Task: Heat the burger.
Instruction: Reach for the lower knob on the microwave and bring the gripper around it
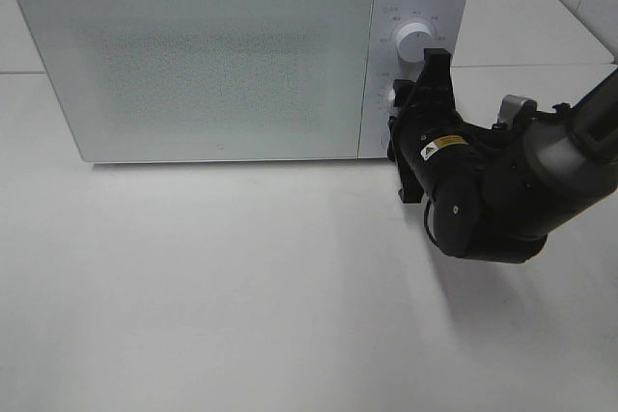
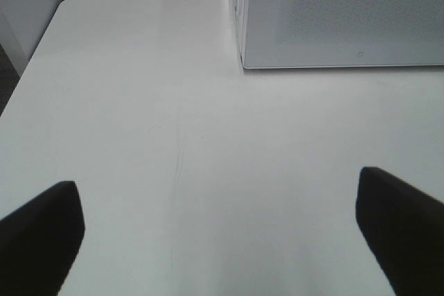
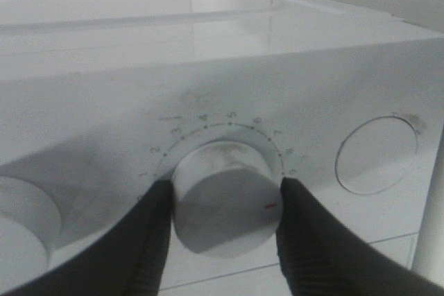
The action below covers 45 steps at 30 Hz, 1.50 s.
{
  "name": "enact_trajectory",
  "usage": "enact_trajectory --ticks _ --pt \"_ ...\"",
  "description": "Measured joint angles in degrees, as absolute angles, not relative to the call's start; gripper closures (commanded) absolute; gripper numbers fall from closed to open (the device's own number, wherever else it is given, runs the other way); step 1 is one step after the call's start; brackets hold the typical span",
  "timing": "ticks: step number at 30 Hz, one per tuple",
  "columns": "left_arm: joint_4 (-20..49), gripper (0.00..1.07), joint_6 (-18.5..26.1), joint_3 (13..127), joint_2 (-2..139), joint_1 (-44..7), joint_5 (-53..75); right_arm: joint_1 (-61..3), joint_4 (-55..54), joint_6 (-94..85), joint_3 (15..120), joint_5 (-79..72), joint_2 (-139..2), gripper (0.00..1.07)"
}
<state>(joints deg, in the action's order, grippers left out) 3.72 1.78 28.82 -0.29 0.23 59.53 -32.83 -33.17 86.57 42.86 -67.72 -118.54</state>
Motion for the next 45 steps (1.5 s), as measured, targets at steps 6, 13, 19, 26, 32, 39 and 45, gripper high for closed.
enact_trajectory --ticks 6,13,19,26,32,39,45 --pt "3.72 0.07 1.78 28.82 -0.29 0.23 59.53 -32.89 -33.23 89.67 42.86 -67.72 -118.54 1.07" --pt "3.72 0.07 1.78 28.82 -0.29 0.23 59.53 -32.89 -33.29 90.30 42.91 -67.72 -118.54 1.07" --pt "3.72 0.07 1.78 28.82 -0.29 0.23 59.53 -32.89 -33.29 90.30 42.97 -67.72 -118.54 1.04" --pt "3.72 0.07 1.78 28.82 -0.29 0.23 59.53 -32.89 -33.35 90.30 42.97 -67.72 -118.54 0.94" --pt "3.72 0.07 1.78 28.82 -0.29 0.23 59.53 -33.06 -34.03 89.27 43.03 -67.72 -118.54 0.78" --pt "3.72 0.07 1.78 28.82 -0.29 0.23 59.53 -33.35 -35.29 87.61 43.20 -67.55 -118.54 0.61" --pt "3.72 0.07 1.78 28.82 -0.29 0.23 59.53 -33.46 -36.15 84.97 43.32 -66.58 -118.43 0.47"
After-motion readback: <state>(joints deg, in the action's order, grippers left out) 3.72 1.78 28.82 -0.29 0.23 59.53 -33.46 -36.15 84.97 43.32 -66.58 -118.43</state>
